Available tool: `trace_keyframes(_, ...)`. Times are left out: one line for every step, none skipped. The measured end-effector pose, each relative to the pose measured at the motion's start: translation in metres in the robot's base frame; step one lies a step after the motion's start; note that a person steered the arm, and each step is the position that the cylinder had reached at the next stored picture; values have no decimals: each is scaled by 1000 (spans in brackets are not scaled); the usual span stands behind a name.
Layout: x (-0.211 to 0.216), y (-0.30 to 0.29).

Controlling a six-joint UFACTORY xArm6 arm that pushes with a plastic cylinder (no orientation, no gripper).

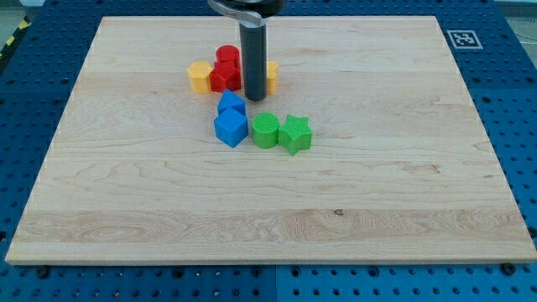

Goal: Place the yellow heart towards the top right of the green star

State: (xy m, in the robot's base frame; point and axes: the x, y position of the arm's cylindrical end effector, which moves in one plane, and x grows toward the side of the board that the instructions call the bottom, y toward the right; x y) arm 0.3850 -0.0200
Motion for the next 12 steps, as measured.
trace_keyframes(23, 0)
trace_keyframes(49, 0)
trace_keyframes(52, 0)
trace_keyframes(45, 0)
trace_keyframes(23, 3)
trace_keyframes(15, -8)
trace_keyframes(9, -24)
trace_keyframes(9, -36)
trace_keyframes(7, -21)
trace_keyframes(2, -8)
trace_keyframes(-12, -13)
trace_keyframes(-40, 1)
